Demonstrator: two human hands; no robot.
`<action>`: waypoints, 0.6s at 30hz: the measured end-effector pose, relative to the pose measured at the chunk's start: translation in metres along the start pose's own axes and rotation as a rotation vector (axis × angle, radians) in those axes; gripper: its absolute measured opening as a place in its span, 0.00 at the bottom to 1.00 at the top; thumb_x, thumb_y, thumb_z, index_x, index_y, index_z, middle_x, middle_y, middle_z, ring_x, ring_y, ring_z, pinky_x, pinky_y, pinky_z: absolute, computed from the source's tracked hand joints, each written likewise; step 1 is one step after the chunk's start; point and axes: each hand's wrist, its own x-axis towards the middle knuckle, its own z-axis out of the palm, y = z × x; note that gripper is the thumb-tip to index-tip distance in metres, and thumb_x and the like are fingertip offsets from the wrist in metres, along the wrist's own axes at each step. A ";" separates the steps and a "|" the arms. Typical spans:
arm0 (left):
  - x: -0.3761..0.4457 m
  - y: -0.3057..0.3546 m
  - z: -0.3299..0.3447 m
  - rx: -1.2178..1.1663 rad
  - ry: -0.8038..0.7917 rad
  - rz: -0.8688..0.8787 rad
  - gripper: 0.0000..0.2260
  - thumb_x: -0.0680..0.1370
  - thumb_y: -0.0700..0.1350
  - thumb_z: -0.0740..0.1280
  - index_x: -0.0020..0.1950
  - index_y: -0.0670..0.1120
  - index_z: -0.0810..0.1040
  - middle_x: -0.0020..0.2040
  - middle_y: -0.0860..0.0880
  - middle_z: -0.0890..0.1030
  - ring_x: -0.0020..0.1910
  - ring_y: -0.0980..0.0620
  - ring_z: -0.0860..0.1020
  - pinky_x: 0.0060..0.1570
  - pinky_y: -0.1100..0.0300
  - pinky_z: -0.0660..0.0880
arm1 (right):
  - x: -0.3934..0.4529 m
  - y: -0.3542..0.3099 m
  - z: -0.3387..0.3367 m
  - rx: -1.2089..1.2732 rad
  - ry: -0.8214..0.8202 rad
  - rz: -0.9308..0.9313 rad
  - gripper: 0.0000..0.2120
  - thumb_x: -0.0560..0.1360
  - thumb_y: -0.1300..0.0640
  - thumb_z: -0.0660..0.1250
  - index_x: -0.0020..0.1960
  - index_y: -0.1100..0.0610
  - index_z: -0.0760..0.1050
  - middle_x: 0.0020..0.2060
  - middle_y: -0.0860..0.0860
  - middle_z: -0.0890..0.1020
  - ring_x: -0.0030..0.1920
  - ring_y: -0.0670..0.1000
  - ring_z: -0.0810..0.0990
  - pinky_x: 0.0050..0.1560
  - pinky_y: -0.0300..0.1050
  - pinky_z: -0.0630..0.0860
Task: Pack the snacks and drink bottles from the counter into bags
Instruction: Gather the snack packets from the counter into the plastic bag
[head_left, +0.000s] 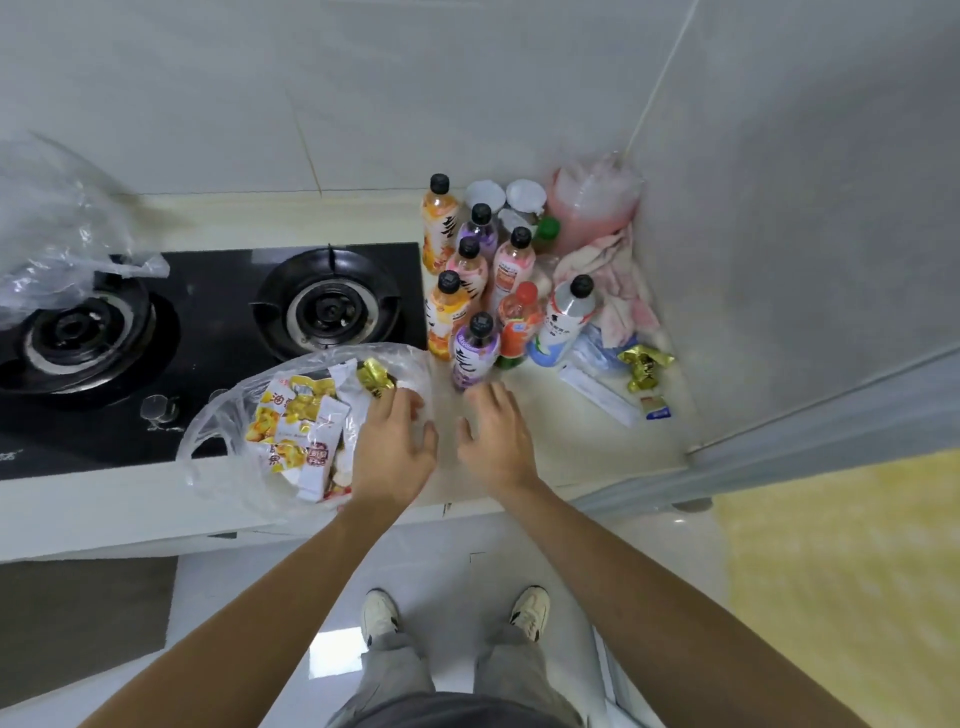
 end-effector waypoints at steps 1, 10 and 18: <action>0.001 0.008 0.011 -0.014 -0.015 0.020 0.10 0.76 0.41 0.68 0.56 0.44 0.74 0.51 0.49 0.75 0.52 0.48 0.72 0.48 0.50 0.73 | -0.002 0.014 -0.007 -0.015 0.005 0.023 0.13 0.74 0.60 0.70 0.57 0.57 0.74 0.54 0.54 0.76 0.57 0.56 0.75 0.56 0.51 0.77; 0.019 0.080 0.113 0.005 -0.262 0.154 0.14 0.77 0.43 0.69 0.62 0.45 0.74 0.55 0.48 0.77 0.56 0.45 0.76 0.50 0.49 0.77 | -0.016 0.136 -0.059 -0.006 0.049 0.239 0.17 0.74 0.62 0.67 0.62 0.58 0.75 0.58 0.55 0.76 0.59 0.58 0.74 0.57 0.54 0.76; 0.053 0.119 0.187 0.217 -0.447 0.239 0.24 0.78 0.47 0.67 0.75 0.50 0.70 0.69 0.49 0.72 0.65 0.45 0.70 0.57 0.50 0.74 | -0.010 0.229 -0.074 -0.211 0.005 0.384 0.25 0.71 0.61 0.69 0.68 0.59 0.71 0.68 0.59 0.74 0.68 0.62 0.70 0.63 0.57 0.76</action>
